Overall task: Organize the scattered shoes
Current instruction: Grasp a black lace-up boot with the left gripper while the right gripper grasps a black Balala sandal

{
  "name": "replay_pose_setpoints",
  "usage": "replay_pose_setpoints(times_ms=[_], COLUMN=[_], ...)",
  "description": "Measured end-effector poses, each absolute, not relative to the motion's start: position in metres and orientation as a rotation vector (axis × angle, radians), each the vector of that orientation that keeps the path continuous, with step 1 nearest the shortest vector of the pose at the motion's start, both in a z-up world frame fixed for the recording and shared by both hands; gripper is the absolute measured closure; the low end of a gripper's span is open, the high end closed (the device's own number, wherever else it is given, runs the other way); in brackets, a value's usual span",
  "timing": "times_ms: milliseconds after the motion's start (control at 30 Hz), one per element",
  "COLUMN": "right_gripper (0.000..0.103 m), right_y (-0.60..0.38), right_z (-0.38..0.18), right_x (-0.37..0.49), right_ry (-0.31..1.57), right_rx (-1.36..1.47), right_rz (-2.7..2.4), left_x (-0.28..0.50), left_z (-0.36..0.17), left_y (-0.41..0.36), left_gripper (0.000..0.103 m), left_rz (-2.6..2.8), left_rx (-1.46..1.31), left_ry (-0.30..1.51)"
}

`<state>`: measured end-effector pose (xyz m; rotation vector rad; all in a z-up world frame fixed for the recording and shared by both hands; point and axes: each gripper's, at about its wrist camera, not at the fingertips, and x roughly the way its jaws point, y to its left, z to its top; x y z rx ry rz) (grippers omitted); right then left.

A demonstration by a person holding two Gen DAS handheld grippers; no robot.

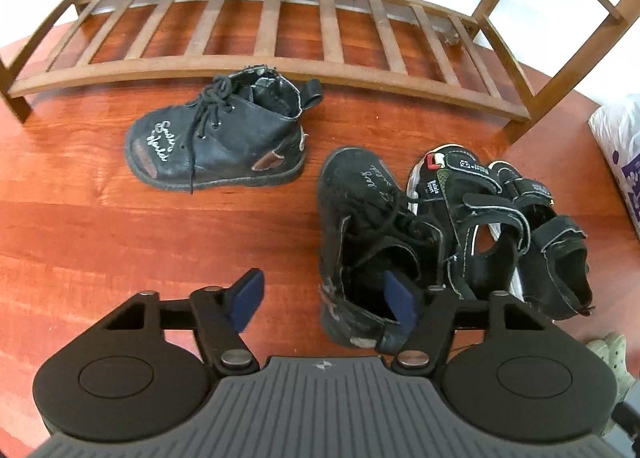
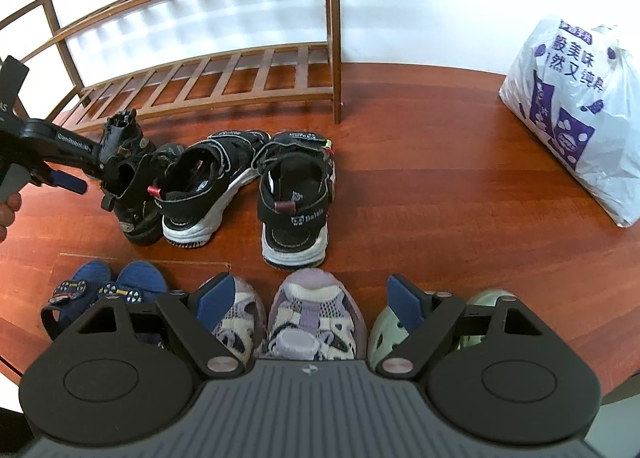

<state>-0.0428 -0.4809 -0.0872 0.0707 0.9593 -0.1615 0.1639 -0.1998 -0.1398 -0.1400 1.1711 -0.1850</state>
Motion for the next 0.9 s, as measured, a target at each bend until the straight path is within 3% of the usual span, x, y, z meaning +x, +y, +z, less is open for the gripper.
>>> replay_pose_setpoints(times_ms=[133,300,600,667,700,733,767,900], right_gripper=[0.016,0.018,0.047,0.059,0.063,0.073,0.083,0.092], right_y=[-0.488,-0.496,-0.511,-0.515,-0.516,-0.517,-0.519,-0.528], right_z=[-0.1,-0.116,-0.146,-0.152,-0.155,-0.159,-0.163,-0.165], right_x=[-0.016,0.017,0.077,0.09,0.096,0.099,0.101,0.1], right_ry=[0.981,1.007,1.055,1.066,1.071,1.075,1.079,1.05], right_rx=[0.069,0.067,0.064,0.063,0.064,0.07,0.077,0.143], right_rz=[-0.166,-0.172,-0.183,-0.186,-0.187,-0.191,-0.194,-0.23], left_x=[0.171,0.178,0.182,0.183,0.183,0.182,0.182,0.179], left_z=[-0.149,-0.157,-0.167,-0.169,-0.171,-0.172,-0.173,-0.171], left_y=[-0.202,-0.208,-0.217,-0.218,-0.219,-0.218,-0.217,-0.206], left_gripper=[0.043,0.053,0.06,0.061,0.064,0.068,0.079,0.084], left_rz=[-0.213,-0.23,-0.252,-0.251,-0.246,-0.234,-0.221,-0.193], left_rx=[-0.137,-0.121,-0.111,-0.11,-0.11,-0.109,-0.113,-0.169], left_ry=[1.175,1.156,1.148,1.15,1.149,1.143,1.139,1.126])
